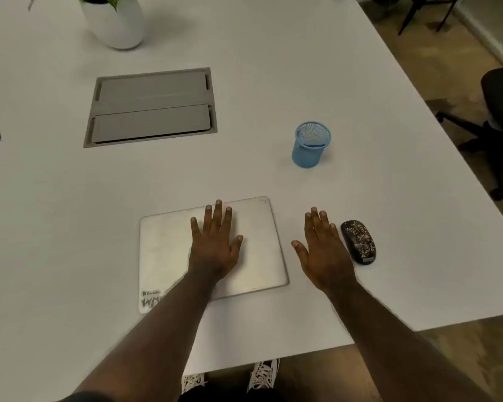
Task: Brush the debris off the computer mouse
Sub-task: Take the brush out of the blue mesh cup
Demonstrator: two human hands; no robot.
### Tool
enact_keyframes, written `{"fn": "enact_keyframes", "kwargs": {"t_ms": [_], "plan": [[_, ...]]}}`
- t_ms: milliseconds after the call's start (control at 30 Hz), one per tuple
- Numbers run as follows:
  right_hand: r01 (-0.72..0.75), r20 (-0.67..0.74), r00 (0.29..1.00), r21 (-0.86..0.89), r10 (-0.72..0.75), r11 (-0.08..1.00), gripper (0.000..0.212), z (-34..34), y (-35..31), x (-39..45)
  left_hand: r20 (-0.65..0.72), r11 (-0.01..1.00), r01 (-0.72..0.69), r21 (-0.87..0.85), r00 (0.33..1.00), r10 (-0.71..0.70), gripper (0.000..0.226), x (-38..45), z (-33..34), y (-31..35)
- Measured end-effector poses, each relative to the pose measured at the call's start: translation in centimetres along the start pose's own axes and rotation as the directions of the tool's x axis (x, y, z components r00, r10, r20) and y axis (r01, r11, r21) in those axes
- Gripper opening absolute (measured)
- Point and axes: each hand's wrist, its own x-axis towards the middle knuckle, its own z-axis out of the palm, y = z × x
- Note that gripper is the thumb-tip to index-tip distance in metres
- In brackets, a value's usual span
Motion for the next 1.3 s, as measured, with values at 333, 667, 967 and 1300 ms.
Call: {"fn": "enact_keyframes", "kwargs": {"t_ms": [333,667,967,1300], "plan": [[0.05,-0.095,0.994,-0.031,-0.052,0.998,0.061,-2.9,1.1,5.5,-0.018,0.999,0.005,-0.045,1.0,-0.006,0.068,0.8,3.0,-0.4],[-0.163,-0.184,0.968,0.053,0.17,0.985,0.051,-9.6,3.5,18.7,-0.05,0.998,0.01,-0.07,0.999,-0.014,0.067,0.7,3.6,-0.5],[-0.239,-0.054,0.971,-0.124,0.234,0.963,0.03,-9.2,3.3,22.8,-0.064,0.996,0.009,-0.084,0.998,-0.015,0.068,0.6,4.1,-0.6],[-0.423,-0.01,0.906,0.001,0.423,0.906,0.034,-10.2,2.5,24.6,-0.08,0.996,0.003,-0.084,0.997,-0.01,0.067,0.6,3.8,-0.5]]}}
